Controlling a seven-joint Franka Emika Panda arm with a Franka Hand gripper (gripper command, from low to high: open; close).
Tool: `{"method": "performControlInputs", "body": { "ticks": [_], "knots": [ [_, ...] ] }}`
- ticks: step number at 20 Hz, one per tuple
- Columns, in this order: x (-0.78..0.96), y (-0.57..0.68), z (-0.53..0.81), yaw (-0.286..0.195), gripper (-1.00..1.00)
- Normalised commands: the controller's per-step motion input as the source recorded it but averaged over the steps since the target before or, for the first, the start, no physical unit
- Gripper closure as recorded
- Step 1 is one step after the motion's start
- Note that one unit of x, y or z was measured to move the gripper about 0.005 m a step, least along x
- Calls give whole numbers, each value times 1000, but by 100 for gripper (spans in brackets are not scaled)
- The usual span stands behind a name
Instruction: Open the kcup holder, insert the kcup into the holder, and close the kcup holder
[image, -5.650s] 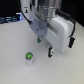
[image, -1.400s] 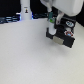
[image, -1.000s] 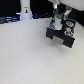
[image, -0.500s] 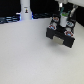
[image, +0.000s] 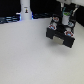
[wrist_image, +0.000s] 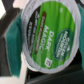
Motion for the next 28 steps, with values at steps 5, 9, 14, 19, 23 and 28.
{"method": "performControlInputs", "body": {
  "ticks": [5, 9, 14, 19, 23, 28],
  "knots": [
    [-77, 8, -297, 56, 100],
    [-78, -20, -214, 30, 100],
    [-188, -73, 0, 4, 100],
    [-197, -69, -35, -1, 100],
    [-188, -54, 23, 13, 100],
    [-132, -55, 72, 2, 100]
  ]
}}
